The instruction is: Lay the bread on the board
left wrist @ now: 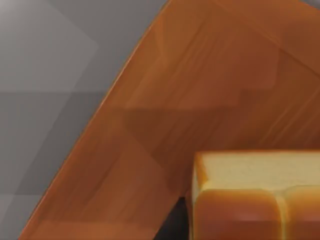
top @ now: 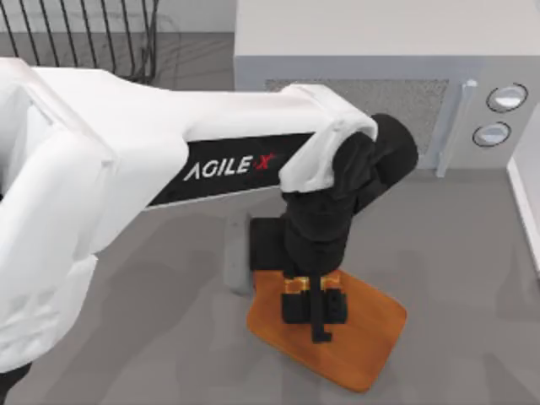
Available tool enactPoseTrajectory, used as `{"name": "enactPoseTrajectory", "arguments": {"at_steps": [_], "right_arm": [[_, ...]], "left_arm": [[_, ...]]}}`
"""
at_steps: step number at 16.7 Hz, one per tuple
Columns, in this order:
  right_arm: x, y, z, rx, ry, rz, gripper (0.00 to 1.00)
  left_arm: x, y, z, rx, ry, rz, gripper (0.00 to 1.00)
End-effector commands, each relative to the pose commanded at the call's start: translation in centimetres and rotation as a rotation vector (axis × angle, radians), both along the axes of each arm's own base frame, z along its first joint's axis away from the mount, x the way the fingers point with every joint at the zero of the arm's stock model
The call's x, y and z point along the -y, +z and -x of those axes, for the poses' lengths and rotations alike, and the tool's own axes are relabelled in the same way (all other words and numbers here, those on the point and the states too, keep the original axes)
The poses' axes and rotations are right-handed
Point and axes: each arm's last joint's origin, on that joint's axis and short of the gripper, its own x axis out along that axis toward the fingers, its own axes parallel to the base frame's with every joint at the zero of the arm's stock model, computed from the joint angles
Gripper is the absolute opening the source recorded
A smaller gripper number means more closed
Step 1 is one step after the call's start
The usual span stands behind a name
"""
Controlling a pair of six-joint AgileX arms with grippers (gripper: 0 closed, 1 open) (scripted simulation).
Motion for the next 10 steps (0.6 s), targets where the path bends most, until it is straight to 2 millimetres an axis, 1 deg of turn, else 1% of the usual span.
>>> {"name": "enactPoseTrajectory", "arguments": {"at_steps": [4,5,10], "right_arm": [[0.0,0.0,0.0,0.0,0.0,0.0,1.0],[0.0,0.0,0.0,0.0,0.0,0.0,1.0],[0.0,0.0,0.0,0.0,0.0,0.0,1.0]], "left_arm": [[0.0,0.0,0.0,0.0,0.0,0.0,0.98],[0.0,0.0,0.0,0.0,0.0,0.0,1.0],[0.0,0.0,0.0,0.0,0.0,0.0,1.0]]}}
